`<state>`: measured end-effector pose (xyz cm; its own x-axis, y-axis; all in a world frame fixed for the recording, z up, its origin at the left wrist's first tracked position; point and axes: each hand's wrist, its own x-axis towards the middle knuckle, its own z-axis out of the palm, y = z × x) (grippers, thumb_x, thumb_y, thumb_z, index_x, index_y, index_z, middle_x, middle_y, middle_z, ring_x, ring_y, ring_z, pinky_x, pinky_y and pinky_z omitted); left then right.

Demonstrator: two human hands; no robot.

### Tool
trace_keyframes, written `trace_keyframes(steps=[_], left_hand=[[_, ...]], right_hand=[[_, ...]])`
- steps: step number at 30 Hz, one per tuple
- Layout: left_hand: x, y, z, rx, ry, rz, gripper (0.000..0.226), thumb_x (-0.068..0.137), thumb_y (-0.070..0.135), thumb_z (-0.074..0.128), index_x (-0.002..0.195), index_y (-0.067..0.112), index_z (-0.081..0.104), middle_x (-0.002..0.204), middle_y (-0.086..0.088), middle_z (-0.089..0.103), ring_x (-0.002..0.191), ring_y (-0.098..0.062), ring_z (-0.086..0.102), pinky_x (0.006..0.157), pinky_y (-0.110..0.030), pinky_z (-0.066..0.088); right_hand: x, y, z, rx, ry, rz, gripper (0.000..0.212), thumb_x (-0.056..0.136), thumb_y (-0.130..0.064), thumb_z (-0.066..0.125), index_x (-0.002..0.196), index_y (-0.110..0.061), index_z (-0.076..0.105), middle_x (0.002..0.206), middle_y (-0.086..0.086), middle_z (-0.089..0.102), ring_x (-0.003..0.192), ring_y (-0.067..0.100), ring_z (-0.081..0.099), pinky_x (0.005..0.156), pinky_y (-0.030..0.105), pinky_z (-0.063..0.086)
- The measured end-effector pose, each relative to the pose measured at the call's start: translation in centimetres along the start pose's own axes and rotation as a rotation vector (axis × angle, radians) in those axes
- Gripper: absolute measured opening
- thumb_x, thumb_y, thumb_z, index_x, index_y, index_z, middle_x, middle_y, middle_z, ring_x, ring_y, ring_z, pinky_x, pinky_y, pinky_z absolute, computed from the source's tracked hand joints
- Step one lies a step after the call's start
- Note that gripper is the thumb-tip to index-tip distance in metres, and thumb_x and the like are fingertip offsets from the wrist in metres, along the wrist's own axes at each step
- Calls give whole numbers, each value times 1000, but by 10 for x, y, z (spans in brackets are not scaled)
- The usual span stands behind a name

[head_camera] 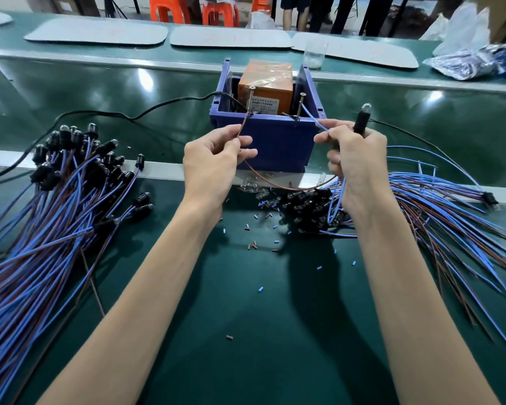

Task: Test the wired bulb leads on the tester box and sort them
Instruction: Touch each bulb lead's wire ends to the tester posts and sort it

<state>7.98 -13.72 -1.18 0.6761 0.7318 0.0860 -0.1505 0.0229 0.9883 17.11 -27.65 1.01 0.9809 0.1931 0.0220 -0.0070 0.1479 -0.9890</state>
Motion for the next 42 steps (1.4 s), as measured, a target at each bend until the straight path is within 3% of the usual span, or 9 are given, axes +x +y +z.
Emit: trace_keyframes(steps=[17, 35, 39, 42], left_hand=[[0, 2, -1, 19, 7, -1, 27, 92, -1, 52, 91, 21, 67, 72, 9, 73, 66, -9, 71, 68, -15, 51], [-1, 2, 3, 70, 4, 2, 27, 93, 1, 52, 94, 23, 67, 75, 9, 73, 70, -8, 71, 81, -22, 53], [-1, 4, 3, 59, 0, -1, 26, 93, 0, 52, 94, 21, 67, 78, 6, 72, 68, -7, 71, 75, -18, 53], [-3, 11, 3, 21, -41, -19, 27, 92, -2, 49, 86, 15, 68, 70, 5, 71, 58, -7, 67, 61, -14, 50]], right_hand=[[3, 2, -5, 10, -5, -2, 28, 89, -3, 44, 76, -11, 67, 53, -7, 60, 38, 3, 30, 36, 15, 23], [3, 0, -8, -23, -23, -8, 25, 88, -2, 47, 77, -11, 67, 54, -6, 61, 37, 3, 35, 37, 14, 25], [3, -1, -9, -35, -49, -9, 25, 89, -3, 47, 77, -11, 68, 55, -5, 61, 39, 3, 34, 37, 14, 25], [3, -9, -13, 19, -93, 24, 26, 94, -12, 47, 81, -7, 68, 55, -3, 60, 41, 4, 36, 38, 15, 26]])
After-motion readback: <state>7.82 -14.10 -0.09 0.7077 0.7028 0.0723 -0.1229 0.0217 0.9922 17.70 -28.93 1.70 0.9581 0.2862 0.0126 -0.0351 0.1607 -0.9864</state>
